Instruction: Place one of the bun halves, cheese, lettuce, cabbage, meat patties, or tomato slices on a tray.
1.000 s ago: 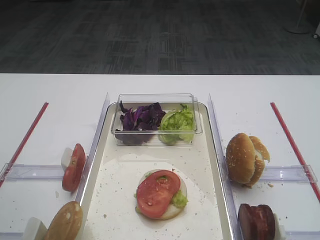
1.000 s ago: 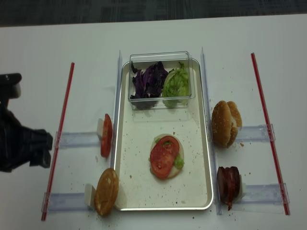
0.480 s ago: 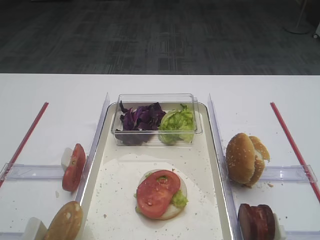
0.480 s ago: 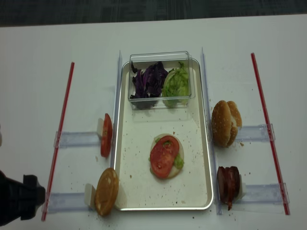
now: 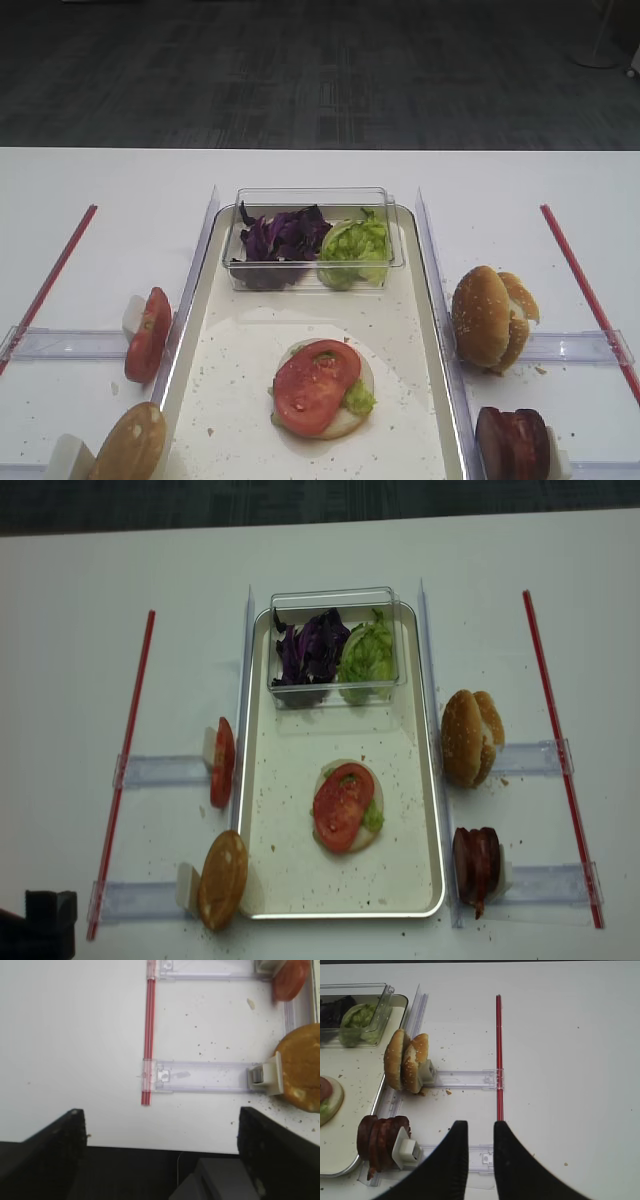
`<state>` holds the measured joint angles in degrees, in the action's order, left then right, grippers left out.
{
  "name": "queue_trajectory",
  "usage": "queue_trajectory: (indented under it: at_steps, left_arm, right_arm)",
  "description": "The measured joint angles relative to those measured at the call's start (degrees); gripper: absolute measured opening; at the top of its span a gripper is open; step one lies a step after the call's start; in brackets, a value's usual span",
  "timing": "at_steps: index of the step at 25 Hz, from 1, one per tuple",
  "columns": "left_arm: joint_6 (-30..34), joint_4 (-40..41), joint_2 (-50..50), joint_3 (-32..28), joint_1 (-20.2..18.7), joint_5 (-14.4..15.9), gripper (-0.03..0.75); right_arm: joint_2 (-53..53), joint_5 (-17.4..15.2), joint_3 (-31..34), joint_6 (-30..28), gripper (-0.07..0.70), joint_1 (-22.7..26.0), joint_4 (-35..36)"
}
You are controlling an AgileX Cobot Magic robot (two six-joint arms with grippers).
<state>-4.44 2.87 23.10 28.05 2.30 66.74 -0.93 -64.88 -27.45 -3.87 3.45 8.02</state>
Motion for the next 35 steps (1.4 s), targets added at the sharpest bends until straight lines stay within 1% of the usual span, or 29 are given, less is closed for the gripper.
queue_trajectory:
  at_steps: [12,17,35]
  left_arm:
    - [0.4,0.1,-17.6,0.0,0.0,0.5,0.566]
    - [0.5,0.1,-23.3,0.0,0.0,0.9,0.567]
    - [1.1,0.2,-23.9,0.0,0.0,1.2,0.566]
  right_arm:
    - [0.0,0.0,0.0,0.0,0.176,0.0,0.0]
    - [0.0,0.0,0.0,0.0,0.176,0.0,0.0]
    - [0.0,0.0,0.0,-0.1,0.176,0.0,0.0]
